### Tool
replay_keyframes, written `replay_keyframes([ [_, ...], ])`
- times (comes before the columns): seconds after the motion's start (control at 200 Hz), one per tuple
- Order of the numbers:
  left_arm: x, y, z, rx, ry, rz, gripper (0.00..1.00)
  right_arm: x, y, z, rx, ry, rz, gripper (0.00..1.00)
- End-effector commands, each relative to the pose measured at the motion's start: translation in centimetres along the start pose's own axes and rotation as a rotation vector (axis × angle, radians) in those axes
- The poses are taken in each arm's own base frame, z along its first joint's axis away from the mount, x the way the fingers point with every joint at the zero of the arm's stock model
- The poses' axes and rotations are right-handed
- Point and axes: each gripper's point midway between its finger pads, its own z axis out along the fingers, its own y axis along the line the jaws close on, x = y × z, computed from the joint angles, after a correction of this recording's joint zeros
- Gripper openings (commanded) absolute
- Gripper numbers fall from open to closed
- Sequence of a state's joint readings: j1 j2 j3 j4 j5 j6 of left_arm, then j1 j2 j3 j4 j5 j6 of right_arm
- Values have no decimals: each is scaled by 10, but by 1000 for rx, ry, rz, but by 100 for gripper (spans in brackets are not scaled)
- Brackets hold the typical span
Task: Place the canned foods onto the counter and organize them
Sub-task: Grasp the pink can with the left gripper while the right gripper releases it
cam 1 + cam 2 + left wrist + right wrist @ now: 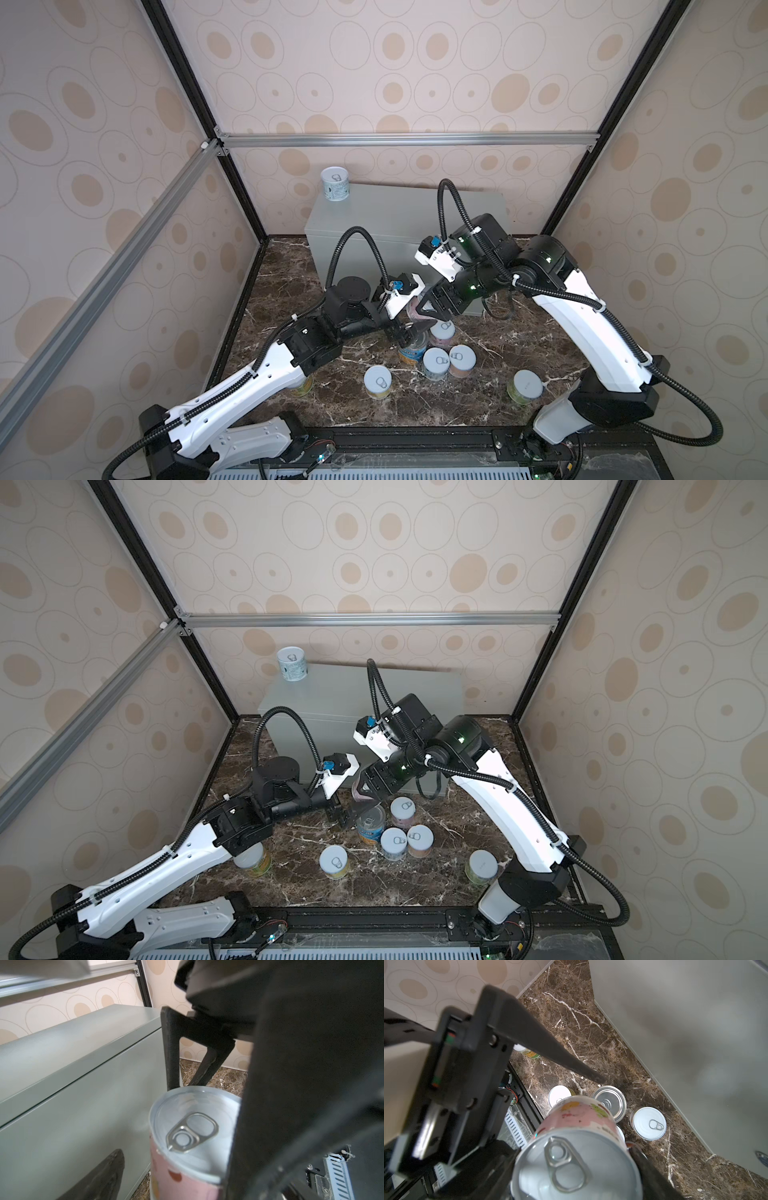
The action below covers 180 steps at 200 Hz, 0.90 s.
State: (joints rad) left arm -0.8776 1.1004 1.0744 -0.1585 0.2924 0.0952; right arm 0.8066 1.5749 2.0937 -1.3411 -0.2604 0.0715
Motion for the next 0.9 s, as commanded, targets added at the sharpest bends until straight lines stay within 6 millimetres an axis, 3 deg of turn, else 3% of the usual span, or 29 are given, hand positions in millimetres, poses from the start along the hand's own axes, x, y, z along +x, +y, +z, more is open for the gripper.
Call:
replay_keyframes([
  [0.0,-23,2,-1,-23,-55,44,98,-21,12,-12,-26,-94,-18,56],
  [0.09,-25,5,-2,-40,-62,48,93,-22,13,-11,-25,-96,-18,56],
  [0.33,-29,7,-5,-58,-66,58,58,-23,4,-11,26,-108,-4,60],
  [0.495,-33,7,-10,-62,-91,61,56,-27,3,-15,37,-130,2,81],
  [0.6,-35,10,-15,-86,-105,64,54,-33,-6,-27,85,-173,12,93],
  [0.795,-41,24,-27,-165,-101,75,54,-36,-30,-74,193,-302,42,100],
  [0.895,-49,43,-35,-241,-103,49,53,-33,-39,-96,242,-361,47,100],
])
